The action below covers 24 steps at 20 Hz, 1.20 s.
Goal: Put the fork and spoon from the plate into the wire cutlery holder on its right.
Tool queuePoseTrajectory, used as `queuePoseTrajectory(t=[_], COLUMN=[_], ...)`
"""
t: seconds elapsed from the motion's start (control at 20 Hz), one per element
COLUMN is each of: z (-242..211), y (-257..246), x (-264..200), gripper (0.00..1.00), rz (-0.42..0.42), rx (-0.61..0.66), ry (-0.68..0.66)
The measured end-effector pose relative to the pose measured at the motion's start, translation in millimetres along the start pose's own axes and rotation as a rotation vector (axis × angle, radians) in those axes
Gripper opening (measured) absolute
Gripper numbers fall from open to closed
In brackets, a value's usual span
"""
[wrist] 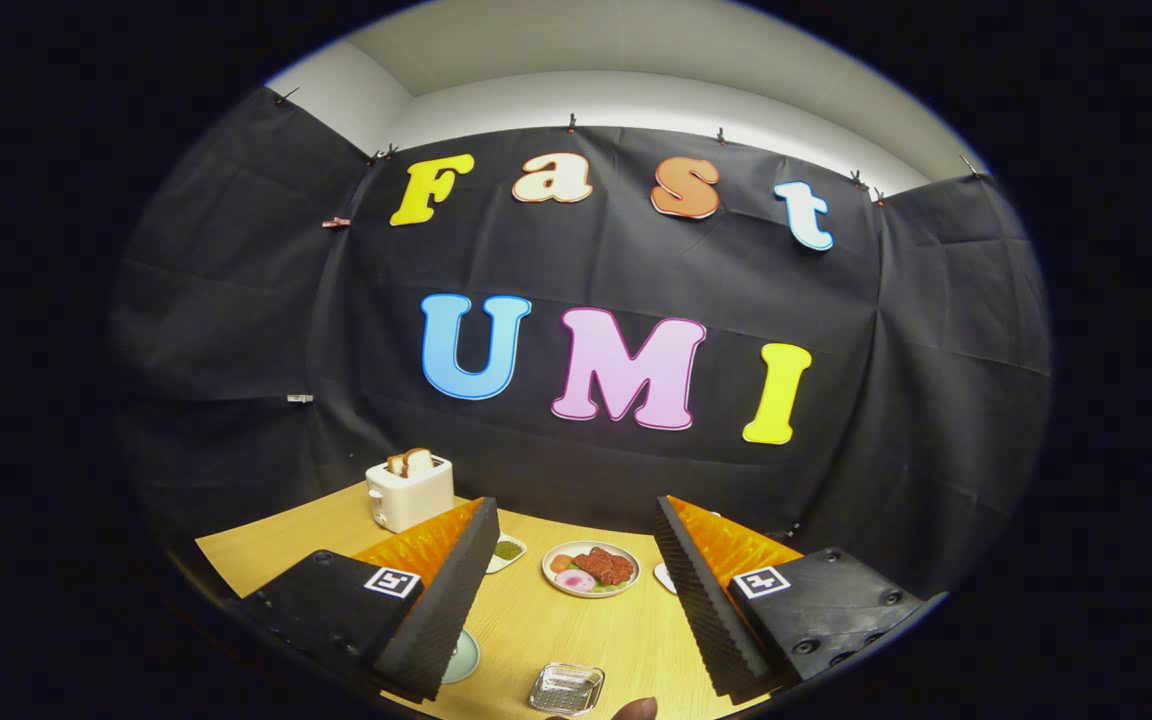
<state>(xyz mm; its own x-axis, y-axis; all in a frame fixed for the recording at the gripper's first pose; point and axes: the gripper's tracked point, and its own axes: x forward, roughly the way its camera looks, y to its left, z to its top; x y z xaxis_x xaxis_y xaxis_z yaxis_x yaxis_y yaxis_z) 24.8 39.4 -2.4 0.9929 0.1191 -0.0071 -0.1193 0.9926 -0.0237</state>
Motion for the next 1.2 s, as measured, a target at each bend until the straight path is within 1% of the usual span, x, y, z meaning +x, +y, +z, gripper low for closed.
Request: queuePoseTrajectory(t=[0.3, 0.4, 0.55, 0.6, 0.8, 0.9, 0.95, 1.05, 1.15, 1.2], z=[1, -6, -35, -50, -133, -175, -196, -231, -259, -273], y=[17, 32, 58, 67, 111, 131, 140, 152, 168, 174], x=[3, 4, 0, -1, -13, -18, -18, -18, -20, -19], gripper=[0.97, 0.97, 0.97, 0.97, 0.97, 0.92, 0.86, 0.78, 0.68, 0.67], rz=[0.038, 0.081, 0.152, 0.177, 0.262, 0.294, 0.302, 0.296, 0.297, 0.299], rx=[-0.01, 0.007, 0.03, 0.041, 0.084, 0.125, 0.14, 0.141, 0.146, 0.142], ry=[0.016, 0.062, 0.209, 0.278, 0.59, 0.737, 0.795, 0.89, 0.962, 0.993])
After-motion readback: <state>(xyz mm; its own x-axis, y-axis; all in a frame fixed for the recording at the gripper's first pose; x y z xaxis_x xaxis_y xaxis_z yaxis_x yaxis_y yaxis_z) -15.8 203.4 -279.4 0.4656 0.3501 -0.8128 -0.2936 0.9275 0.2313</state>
